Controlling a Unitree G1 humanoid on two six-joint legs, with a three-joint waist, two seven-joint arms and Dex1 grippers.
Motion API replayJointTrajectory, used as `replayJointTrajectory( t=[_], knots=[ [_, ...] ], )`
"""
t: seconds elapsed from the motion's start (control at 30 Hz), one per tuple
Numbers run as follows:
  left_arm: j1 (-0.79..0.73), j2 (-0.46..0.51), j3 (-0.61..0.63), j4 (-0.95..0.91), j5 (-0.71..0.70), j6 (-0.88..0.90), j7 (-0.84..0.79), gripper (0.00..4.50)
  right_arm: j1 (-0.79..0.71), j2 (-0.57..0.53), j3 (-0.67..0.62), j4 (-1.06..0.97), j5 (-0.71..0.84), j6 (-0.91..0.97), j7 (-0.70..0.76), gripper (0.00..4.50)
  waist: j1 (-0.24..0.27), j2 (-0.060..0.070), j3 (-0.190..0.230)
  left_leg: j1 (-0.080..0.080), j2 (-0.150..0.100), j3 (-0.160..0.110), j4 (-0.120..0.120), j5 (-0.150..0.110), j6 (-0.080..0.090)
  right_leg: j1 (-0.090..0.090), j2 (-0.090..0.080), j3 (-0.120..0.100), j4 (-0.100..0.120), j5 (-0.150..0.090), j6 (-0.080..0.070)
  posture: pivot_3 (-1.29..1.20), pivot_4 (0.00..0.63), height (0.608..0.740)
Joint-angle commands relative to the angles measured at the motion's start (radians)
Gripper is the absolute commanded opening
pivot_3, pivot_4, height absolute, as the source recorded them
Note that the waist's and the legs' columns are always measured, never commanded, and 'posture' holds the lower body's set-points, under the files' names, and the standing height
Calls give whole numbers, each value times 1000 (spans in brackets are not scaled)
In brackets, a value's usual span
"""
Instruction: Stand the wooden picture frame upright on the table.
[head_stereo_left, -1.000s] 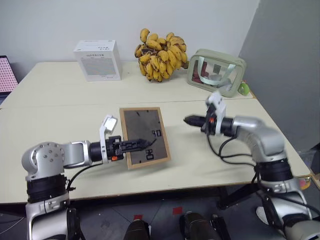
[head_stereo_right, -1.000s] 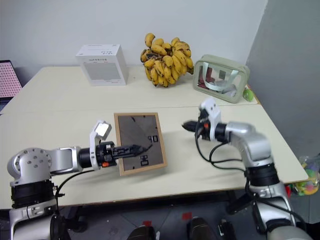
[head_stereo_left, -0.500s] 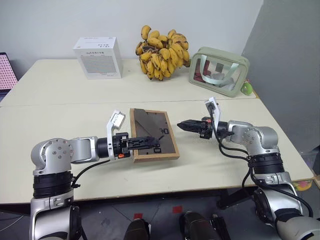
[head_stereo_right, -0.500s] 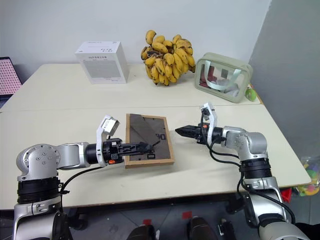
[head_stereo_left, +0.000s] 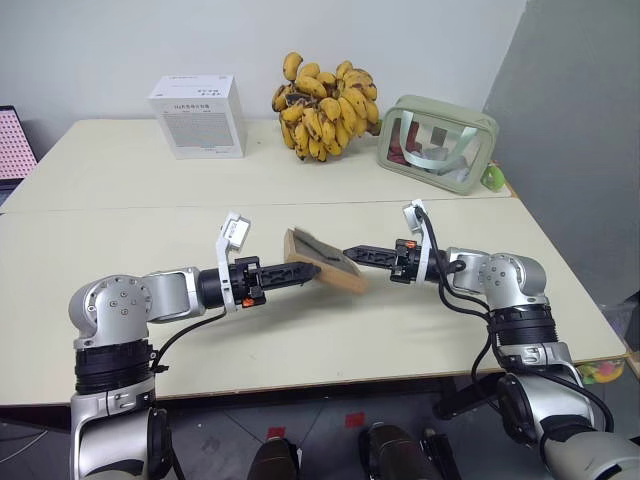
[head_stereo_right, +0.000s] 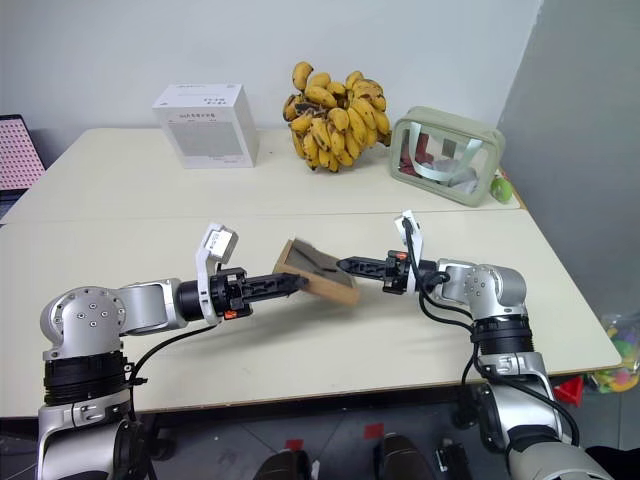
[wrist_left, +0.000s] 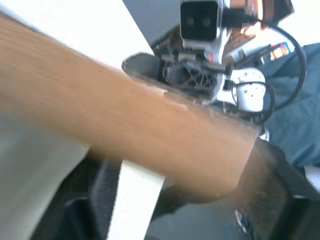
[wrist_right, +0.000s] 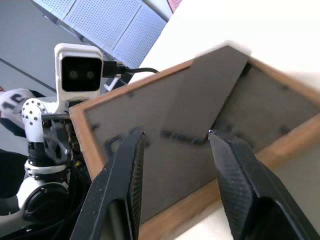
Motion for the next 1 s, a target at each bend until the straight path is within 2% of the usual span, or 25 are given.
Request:
replayJointTrajectory(
  t=[0.03,0.1,0.13,0.17,0.3,0.5,0.53,0.83,1.0],
  knots=[
    [-7,4,23,-18,-31,-20,-10,2432,-29,-17,-12,10,-4,-33,-2,2114,0,0,0,0,0,0,0,0,0,0,0,0,0,0,0,0,150,740],
    [-1,2,17,-25,-34,-16,-6,1941,-32,-23,-13,19,-5,-41,-1,2114,0,0,0,0,0,0,1,0,0,0,0,0,0,0,1,0,150,740],
    [6,2,8,-34,-30,-17,-6,1848,-32,-30,-12,22,-7,-46,0,2114,0,0,0,0,0,0,1,0,0,0,0,0,0,0,1,0,150,740],
    [14,4,-4,-41,-21,-19,-2,1550,-30,-37,-8,20,-11,-51,2,2114,0,0,0,0,0,0,1,0,0,0,0,0,0,0,1,0,150,740],
    [40,-3,-22,-34,4,-21,23,833,-18,-47,-7,5,-7,-52,-1,2114,0,0,0,0,0,0,1,0,0,0,0,0,0,0,1,0,150,740],
    [98,-23,-46,-59,14,-49,41,833,5,-54,-3,-25,-7,-48,-6,2114,0,0,0,0,0,0,1,0,0,0,0,1,0,0,1,0,150,740],
    [102,-24,-47,-60,10,-49,41,1172,6,-54,-4,-26,-7,-47,-8,2114,0,0,0,0,0,0,1,0,0,0,0,1,0,0,1,0,150,740],
    [124,-26,-44,-71,-20,-55,8,2827,18,-68,3,-38,-8,-50,-13,2114,0,0,0,0,0,0,2,0,0,0,0,1,0,0,1,0,150,740],
    [144,-84,33,-73,-100,-9,99,4011,36,-74,4,-61,0,-42,-14,2114,0,0,0,0,0,0,2,0,0,1,0,1,0,0,1,0,150,740]
  ],
)
